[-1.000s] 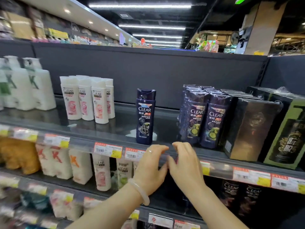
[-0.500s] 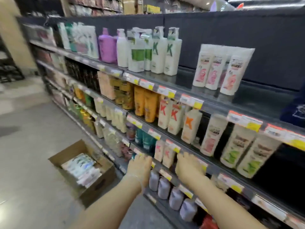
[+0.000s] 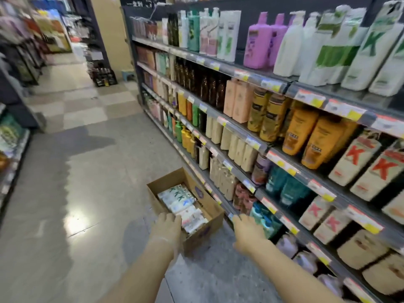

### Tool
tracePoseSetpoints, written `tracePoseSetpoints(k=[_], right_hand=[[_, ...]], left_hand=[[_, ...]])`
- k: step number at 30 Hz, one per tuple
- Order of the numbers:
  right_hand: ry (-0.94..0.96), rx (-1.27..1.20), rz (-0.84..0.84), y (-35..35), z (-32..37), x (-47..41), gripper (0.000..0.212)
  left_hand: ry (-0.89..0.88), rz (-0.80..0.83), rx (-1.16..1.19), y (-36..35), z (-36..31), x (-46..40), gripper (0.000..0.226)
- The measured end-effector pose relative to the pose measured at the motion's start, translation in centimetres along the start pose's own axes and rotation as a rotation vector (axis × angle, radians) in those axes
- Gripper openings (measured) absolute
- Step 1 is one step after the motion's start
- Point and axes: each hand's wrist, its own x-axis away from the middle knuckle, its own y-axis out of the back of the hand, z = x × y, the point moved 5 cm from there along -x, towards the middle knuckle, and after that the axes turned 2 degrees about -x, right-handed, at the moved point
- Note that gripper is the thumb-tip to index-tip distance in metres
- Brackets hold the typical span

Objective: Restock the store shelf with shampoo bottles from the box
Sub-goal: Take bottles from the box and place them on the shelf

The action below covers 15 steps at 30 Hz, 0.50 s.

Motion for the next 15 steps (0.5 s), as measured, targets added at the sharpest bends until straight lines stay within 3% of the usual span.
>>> tracePoseSetpoints(k=[7, 11, 15], right_hand=[[0.063, 0.006, 0.011, 1.2, 5.7, -13.6, 0.047], [0.051, -0.036, 0.009, 2.3, 7.0, -23.1, 0.036], [0.013, -0.099, 0.057, 4.0, 7.4, -30.8, 0.042]], left_hand=[[-0.003, 0.023, -0.023, 1.1, 5.4, -11.6, 0.065], [-0.004, 0.058, -0.036, 2.2, 7.6, -20.6, 0.073], [-0.069, 0.036, -0.018, 4.5, 9.4, -29.3, 0.078]])
